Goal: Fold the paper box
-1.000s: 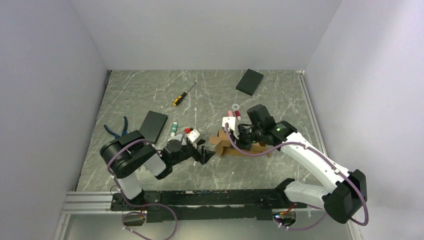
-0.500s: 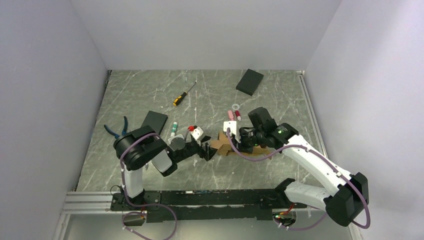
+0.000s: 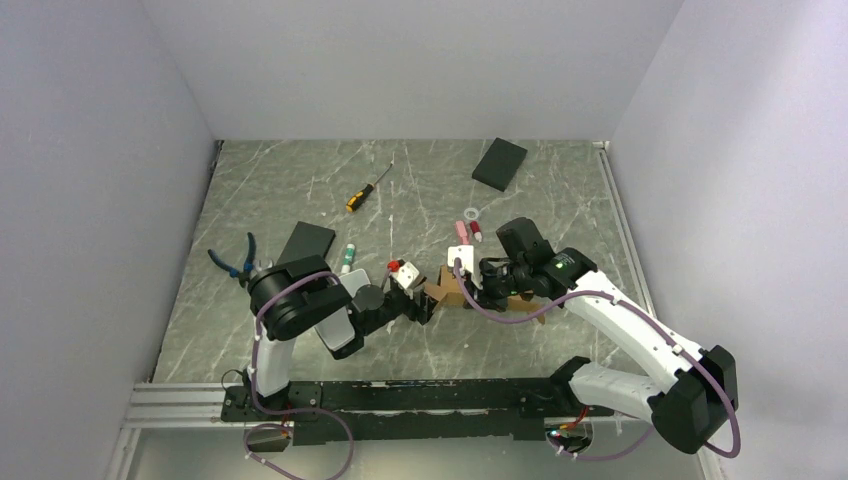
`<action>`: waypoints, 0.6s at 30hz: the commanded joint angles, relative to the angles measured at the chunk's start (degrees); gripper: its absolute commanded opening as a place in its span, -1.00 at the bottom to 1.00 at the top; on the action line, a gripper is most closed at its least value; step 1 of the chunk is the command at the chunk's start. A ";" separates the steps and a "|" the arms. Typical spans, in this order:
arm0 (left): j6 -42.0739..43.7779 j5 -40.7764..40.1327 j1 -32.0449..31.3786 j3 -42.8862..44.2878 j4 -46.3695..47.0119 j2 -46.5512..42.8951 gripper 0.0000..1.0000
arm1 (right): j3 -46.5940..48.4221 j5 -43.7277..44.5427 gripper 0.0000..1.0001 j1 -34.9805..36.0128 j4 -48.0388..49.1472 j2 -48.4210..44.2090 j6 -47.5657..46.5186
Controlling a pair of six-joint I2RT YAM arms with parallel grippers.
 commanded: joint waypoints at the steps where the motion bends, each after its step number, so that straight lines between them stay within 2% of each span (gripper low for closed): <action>1: 2.01 -7.57 -1.43 2.23 4.32 0.36 0.39 | -0.82 -1.32 -1.00 0.22 0.23 -0.49 -0.05; 5: 0.80 -10.37 -2.12 3.78 4.39 1.43 0.07 | -0.25 -3.05 -1.00 0.16 0.69 0.32 1.40; 9: 0.16 -10.66 -2.64 5.80 4.37 3.25 -0.08 | 1.01 -3.85 -1.00 -0.40 1.07 2.05 3.15; 18: 2.76 -10.49 -2.75 6.79 4.37 3.52 -0.04 | 5.42 -6.42 -1.00 -7.79 1.61 6.76 7.95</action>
